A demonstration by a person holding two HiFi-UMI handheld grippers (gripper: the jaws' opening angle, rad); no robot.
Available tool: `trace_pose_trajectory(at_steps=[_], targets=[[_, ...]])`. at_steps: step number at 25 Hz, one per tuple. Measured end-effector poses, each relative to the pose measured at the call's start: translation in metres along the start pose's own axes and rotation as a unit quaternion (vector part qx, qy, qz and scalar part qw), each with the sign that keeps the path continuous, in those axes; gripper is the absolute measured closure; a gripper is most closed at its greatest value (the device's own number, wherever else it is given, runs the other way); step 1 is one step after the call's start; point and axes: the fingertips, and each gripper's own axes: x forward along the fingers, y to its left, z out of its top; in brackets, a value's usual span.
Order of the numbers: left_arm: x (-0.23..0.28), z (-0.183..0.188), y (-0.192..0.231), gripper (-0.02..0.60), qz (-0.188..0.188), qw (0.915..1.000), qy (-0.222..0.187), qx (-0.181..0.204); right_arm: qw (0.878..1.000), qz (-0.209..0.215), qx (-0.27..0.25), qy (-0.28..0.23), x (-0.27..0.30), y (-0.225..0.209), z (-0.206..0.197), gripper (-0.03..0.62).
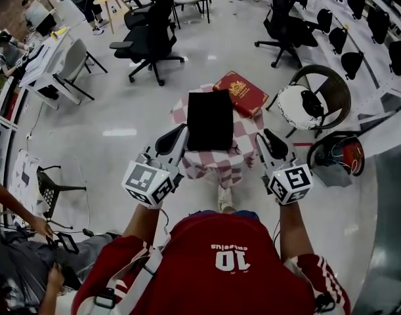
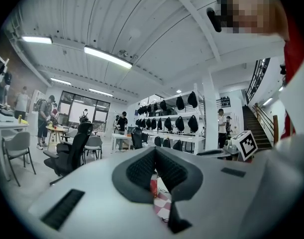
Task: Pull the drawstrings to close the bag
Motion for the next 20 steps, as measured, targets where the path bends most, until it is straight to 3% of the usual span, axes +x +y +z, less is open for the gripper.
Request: trace_pose_trajectory(at_steps=[3, 14, 20], targets=[[0.004, -0.008, -0.001, 0.574, -0.003, 1.0000, 0.004, 0.001, 1.000, 0.002, -0.002, 0.022, 0.009, -0.002, -0.022, 0.473], [0.007, -0.041, 0.013, 0.574, 0.019, 0.9994, 0.029, -0.005, 0.991, -0.018, 0.021, 0.133, 0.034, -0.027, -0.149, 0.470], [0.012, -0.067, 0.025, 0.574, 0.025, 0.9986, 0.046, -0.007, 0.983, -0.008, 0.029, 0.180, 0.053, -0.027, -0.211, 0.470]])
